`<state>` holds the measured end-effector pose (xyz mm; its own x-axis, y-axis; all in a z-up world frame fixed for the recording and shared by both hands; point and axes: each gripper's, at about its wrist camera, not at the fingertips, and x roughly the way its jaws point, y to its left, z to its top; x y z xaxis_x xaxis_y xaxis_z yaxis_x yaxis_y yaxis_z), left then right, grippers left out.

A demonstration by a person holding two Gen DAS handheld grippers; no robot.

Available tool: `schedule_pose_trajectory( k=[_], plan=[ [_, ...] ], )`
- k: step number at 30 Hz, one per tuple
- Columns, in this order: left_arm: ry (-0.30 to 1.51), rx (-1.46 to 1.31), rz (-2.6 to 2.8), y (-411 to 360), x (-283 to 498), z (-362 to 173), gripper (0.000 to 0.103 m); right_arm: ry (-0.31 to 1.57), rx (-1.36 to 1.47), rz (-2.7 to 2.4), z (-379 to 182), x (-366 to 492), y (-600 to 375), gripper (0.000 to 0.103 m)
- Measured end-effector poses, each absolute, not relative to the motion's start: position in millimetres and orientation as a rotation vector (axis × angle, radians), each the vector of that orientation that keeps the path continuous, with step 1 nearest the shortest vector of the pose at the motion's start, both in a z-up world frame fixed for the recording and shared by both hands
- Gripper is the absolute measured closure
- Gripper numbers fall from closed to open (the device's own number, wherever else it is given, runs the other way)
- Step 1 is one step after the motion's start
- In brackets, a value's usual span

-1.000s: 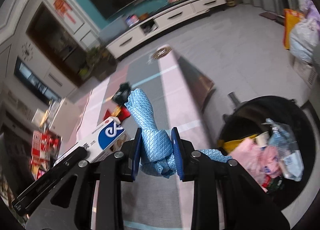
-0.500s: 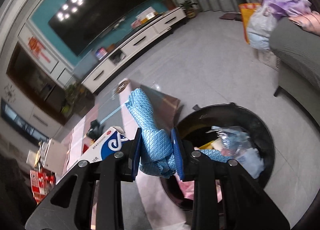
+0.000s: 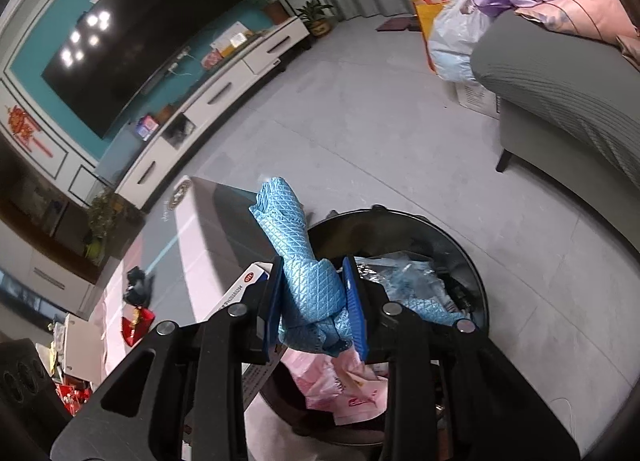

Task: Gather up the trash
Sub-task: 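Carry the white box and blue cloth over the bin with both tools, then open both tools to drop the white box and blue cloth into the bin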

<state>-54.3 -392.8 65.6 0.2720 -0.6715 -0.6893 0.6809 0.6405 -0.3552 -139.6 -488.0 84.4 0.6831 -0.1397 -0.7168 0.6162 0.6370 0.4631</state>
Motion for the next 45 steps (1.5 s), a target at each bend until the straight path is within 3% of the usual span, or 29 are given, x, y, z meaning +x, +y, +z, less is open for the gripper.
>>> schedule_pose_trajectory(
  k=[18, 45],
  plan=[
    [1.081, 0.030, -0.928, -425.9, -37.1, 19.8, 0.082, 0.859, 0.740, -0.567, 46.4, -119.3, -500.1, 0.073],
    [1.130, 0.149, -0.875, -458.3, -43.1, -15.2, 0.079, 1.004, 0.764, -0.607, 14.5, -105.5, -508.3, 0.073]
  ],
)
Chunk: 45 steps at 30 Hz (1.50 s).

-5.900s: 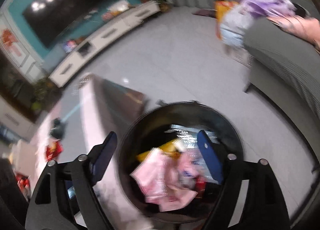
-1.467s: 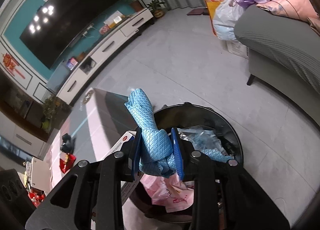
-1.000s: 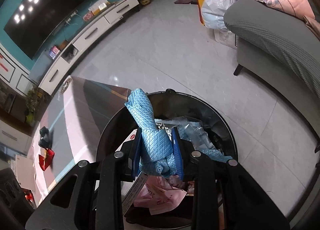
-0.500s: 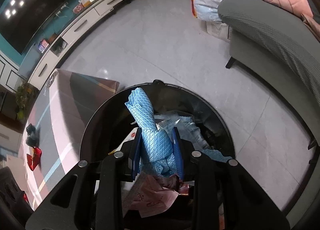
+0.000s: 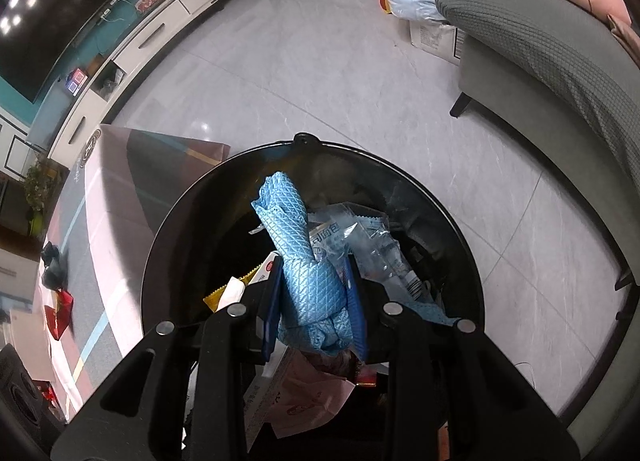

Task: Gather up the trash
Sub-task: 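Open both tools to drop the white box and blue cloth into the bin, then grasp the red chip bag with the left tool while the right tool grasps the dark green bag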

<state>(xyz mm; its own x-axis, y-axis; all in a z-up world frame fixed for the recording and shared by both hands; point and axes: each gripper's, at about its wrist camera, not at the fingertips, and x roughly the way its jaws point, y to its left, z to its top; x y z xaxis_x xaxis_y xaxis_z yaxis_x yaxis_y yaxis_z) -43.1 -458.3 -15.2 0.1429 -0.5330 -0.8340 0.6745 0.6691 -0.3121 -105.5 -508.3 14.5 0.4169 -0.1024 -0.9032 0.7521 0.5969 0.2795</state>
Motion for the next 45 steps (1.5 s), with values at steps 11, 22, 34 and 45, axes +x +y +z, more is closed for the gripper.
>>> schedule_pose_trajectory(
  k=[11, 22, 34, 45],
  plan=[
    [1.110, 0.180, -0.872, -458.1, -48.7, -8.8, 0.066, 0.961, 0.773, -0.622, 21.8, -113.1, -507.9, 0.063],
    [1.011, 0.159, -0.850, -434.2, -51.5, 25.6, 0.024, 0.911, 0.771, -0.570, 33.3, -112.2, -498.2, 0.046],
    [0.880, 0.081, -0.769, -369.5, -42.1, 80.0, 0.003, 0.723, 0.777, -0.493, 62.7, -114.7, -483.8, 0.021],
    [0.835, -0.003, -0.551, -282.1, 2.0, 96.4, 0.003, 0.591, 0.738, -0.451, 78.7, -97.1, -452.4, 0.003]
  ],
)
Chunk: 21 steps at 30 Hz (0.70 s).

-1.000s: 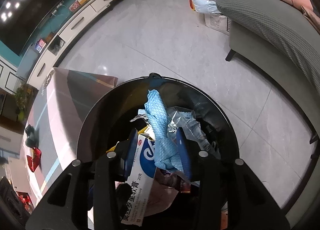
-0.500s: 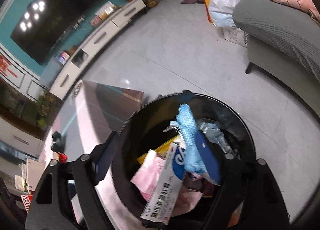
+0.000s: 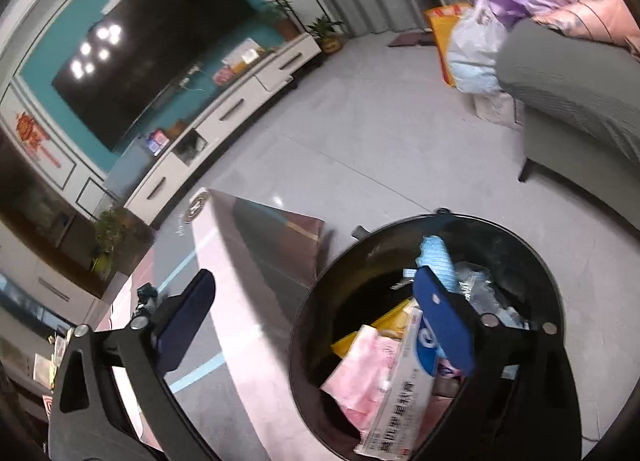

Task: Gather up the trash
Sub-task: 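Grasp the red chip bag with the left tool while the right tool grasps the dark green bag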

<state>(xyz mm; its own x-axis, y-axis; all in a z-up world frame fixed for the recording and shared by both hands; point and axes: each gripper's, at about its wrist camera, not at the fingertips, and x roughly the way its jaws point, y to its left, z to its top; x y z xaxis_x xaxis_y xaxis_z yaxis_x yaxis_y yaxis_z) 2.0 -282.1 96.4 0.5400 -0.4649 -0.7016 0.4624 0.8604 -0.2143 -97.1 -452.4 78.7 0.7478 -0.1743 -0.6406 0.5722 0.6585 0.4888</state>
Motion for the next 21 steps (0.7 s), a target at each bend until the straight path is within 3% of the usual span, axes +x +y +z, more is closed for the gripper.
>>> schedule_pose_trajectory(
  k=[13, 21],
  plan=[
    [0.932, -0.277, -0.287, -131.2, 95.5, 52.1, 0.003, 0.643, 0.567, -0.362, 75.0, -54.5, -390.9, 0.003],
    [0.987, -0.360, -0.308, -126.9, 142.4, 20.5, 0.006, 0.696, 0.521, -0.321, 66.0, -39.1, -373.6, 0.003]
  ],
)
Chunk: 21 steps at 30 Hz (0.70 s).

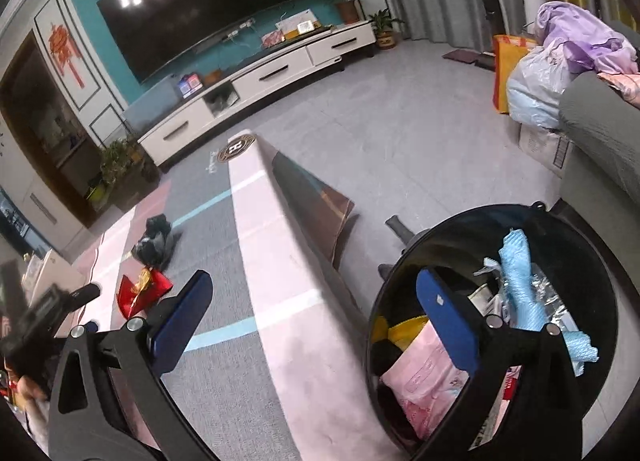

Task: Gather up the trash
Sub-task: 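Grasp the red chip bag with the left tool while the right tool grasps the dark green bag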

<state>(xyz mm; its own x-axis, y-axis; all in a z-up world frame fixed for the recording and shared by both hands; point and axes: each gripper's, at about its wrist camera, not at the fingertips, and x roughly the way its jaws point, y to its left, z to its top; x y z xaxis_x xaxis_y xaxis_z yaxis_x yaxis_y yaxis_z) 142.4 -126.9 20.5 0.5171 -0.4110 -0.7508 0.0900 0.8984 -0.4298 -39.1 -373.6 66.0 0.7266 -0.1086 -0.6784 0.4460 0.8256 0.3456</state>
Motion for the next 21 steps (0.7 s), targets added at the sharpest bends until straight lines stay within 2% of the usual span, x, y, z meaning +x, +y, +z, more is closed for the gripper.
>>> schedule_pose_trajectory(
  k=[3, 6, 8, 9, 11, 12, 15, 21],
  plan=[
    [1.005, -0.352, -0.341, -141.3, 154.9, 9.7, 0.014, 0.705, 0.520, -0.286, 65.2, -36.8, -369.5, 0.003],
    [1.067, -0.326, -0.333, -158.0, 166.0, -4.1, 0.033, 0.708, 0.494, -0.283, 65.3, -35.4, -363.7, 0.003],
    [1.058, -0.307, -0.326, -164.4, 169.6, -8.2, 0.037, 0.722, 0.471, -0.278, 64.5, -33.8, -360.5, 0.003],
    [1.046, -0.289, -0.319, -167.1, 170.1, -9.0, 0.043, 0.730, 0.459, -0.278, 63.8, -32.5, -358.6, 0.003],
    [1.032, -0.270, -0.296, -168.7, 168.5, -11.5, 0.063, 0.739, 0.449, -0.278, 61.6, -31.4, -356.2, 0.003],
    [1.041, -0.271, -0.295, -168.8, 169.1, -14.4, 0.081, 0.744, 0.444, -0.275, 60.9, -30.1, -354.1, 0.003],
    [1.030, -0.289, -0.303, -163.5, 164.7, -16.2, 0.086, 0.754, 0.427, -0.263, 59.5, -26.1, -348.5, 0.005],
    [1.008, -0.366, -0.287, -133.0, 146.1, -6.2, 0.088, 0.812, 0.416, -0.185, 58.2, -4.5, -329.2, 0.009]
  ],
)
